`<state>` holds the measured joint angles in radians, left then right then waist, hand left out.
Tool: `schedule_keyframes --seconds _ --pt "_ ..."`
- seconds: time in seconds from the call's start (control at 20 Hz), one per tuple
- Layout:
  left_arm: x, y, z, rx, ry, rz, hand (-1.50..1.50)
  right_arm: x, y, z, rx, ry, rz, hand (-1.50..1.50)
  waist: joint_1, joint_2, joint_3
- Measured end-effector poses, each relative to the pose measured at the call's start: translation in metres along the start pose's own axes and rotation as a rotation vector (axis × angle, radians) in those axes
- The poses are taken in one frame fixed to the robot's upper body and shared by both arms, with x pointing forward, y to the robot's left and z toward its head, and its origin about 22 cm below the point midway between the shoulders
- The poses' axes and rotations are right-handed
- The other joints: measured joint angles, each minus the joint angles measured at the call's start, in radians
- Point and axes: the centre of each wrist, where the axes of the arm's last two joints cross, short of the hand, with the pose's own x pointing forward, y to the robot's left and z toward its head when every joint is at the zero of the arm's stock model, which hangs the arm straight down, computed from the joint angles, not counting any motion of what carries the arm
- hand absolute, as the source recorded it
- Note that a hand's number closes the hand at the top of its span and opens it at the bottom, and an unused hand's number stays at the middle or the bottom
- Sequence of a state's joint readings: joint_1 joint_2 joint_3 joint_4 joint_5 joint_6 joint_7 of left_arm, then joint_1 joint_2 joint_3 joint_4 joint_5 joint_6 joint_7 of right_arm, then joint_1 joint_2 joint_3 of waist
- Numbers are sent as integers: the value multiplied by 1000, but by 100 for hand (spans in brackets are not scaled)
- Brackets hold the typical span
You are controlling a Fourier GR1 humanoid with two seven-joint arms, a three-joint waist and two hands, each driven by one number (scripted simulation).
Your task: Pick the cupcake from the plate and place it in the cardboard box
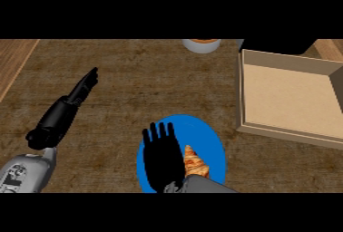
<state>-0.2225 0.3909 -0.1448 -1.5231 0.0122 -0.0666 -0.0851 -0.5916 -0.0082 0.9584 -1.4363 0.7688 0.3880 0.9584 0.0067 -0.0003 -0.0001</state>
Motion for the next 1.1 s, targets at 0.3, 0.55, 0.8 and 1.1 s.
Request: schedule_keyframes --seconds 0.3,0.55,0.8,1.1 --pt "1 2 4 4 -1 3 0 -5 12 -6 0 30 5 -150 -2 0 0" --pt "-4 0 4 0 2 3 0 -14 20 -18 27 37 6 150 -3 0 0" --pt "-5 4 3 -5 -2 -3 0 -13 28 -26 -27 -41 41 150 -1 1 0" --pt "0 -1 -8 -3 -5 2 0 -9 37 -34 -141 -91 82 150 2 -1 0"
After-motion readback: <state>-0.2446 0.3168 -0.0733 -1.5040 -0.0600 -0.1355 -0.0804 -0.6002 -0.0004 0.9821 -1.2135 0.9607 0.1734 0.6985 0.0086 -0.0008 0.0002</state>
